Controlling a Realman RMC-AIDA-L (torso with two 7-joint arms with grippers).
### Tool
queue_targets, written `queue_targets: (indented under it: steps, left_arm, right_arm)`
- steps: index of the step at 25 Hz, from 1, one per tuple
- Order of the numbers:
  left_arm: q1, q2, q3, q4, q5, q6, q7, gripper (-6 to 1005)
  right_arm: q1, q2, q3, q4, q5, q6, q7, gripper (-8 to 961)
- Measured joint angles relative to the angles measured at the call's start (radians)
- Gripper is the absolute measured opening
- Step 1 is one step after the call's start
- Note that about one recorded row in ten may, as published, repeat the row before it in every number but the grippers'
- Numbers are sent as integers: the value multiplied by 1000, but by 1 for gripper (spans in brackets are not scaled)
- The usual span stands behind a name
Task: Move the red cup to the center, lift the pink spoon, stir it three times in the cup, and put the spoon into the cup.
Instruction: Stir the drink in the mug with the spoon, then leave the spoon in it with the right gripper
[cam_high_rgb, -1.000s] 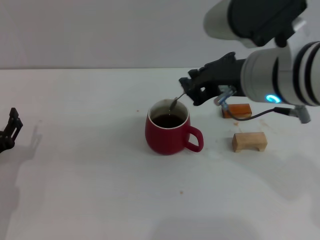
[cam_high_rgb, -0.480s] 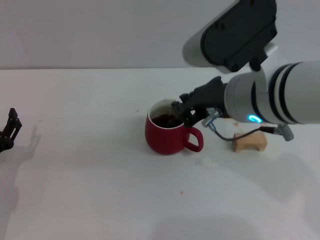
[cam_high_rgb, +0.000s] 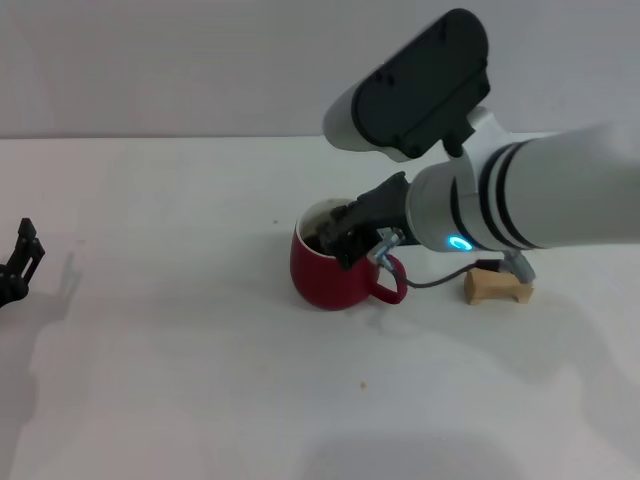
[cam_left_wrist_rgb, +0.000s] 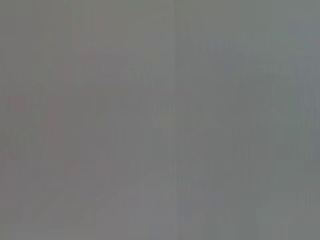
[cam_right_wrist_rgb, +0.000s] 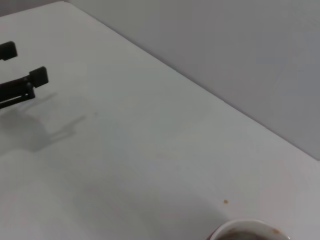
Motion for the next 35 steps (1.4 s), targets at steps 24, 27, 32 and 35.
queue_targets:
  steps: [24, 27, 32, 35]
  left_arm:
    - [-4, 0, 0, 0, -1, -16, 0, 847]
    - [-5, 0, 1, -1, -1, -17, 0, 847]
    - [-5, 0, 2, -3, -1, -18, 0, 847]
    - [-5, 0, 4, -5, 0, -18, 0, 847]
  right_arm:
    - [-61, -1, 9, 36, -33, 13, -4, 144]
    - [-42, 1, -10, 25, -3, -7, -3, 143]
    - [-17, 0, -10, -14, 2, -41, -3, 142]
    - [9, -3, 7, -66, -4, -56, -3, 142]
